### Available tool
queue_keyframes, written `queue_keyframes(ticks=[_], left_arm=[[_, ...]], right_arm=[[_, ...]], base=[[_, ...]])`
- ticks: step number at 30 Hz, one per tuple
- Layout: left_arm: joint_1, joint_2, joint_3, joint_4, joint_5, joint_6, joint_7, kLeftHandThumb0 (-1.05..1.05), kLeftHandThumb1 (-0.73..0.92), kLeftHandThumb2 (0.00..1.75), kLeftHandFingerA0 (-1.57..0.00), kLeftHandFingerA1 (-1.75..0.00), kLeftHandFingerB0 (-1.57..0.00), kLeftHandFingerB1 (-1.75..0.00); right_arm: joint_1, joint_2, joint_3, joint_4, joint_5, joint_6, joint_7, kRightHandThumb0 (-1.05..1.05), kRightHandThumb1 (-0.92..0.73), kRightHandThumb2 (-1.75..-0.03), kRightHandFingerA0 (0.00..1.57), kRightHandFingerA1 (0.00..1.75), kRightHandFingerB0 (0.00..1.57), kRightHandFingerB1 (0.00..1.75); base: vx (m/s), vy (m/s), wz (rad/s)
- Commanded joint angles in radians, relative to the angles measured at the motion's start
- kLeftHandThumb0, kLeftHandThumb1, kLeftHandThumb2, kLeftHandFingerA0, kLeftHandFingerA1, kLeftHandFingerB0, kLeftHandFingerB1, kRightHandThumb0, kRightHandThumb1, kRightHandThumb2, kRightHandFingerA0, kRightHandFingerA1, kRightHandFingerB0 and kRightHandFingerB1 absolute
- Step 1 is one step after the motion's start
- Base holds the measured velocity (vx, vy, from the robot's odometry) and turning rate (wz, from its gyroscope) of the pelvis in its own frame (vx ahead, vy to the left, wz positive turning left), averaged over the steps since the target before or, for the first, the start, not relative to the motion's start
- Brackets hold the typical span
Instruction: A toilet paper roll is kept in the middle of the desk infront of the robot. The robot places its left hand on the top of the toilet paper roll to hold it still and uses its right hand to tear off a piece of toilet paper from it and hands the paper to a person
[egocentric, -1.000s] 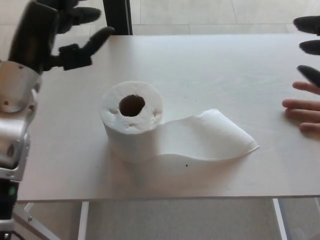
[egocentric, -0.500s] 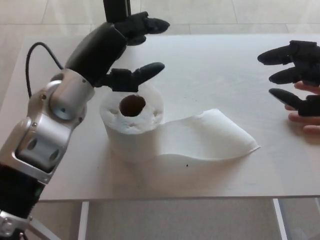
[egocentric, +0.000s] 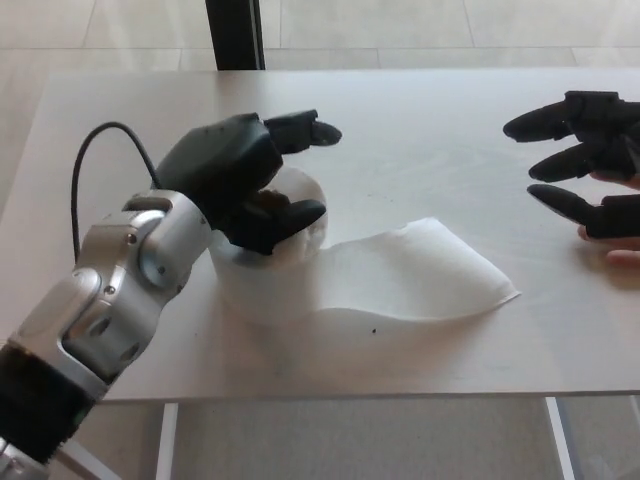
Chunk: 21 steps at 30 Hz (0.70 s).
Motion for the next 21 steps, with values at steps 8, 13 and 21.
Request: queue_keyframes(ticks=[8, 13, 21], left_arm=[[0.128, -0.017, -0.036, 0.166, 0.191, 0.016, 0.187, -0.63, 0.65, 0.95, -0.15, -0.52, -0.25, -0.49], [0.126, -0.041, -0.027, 0.191, 0.195, 0.004, 0.218, -0.55, 0.82, 0.63, -0.19, -0.45, -0.32, -0.35], [0.118, -0.076, -0.015, 0.216, 0.199, 0.008, 0.247, -0.45, 0.84, 0.65, -0.18, -0.42, -0.29, -0.36]], right_arm=[[0.001, 0.032, 0.026, -0.038, -0.062, 0.096, 0.025, -0.41, -0.60, -0.58, 0.62, 0.60, 0.56, 0.48], [-0.075, -0.103, 0.190, -0.074, -0.184, 0.271, 0.190, -0.62, -0.40, -0.75, 0.11, 0.51, 0.28, 0.45], [-0.165, -0.131, 0.407, -0.022, -0.315, 0.357, 0.258, -0.54, -0.35, -0.71, 0.04, 0.25, 0.19, 0.43]], base=[[0.00, 0.000, 0.00], [0.00, 0.000, 0.00], [0.00, 0.000, 0.00]])
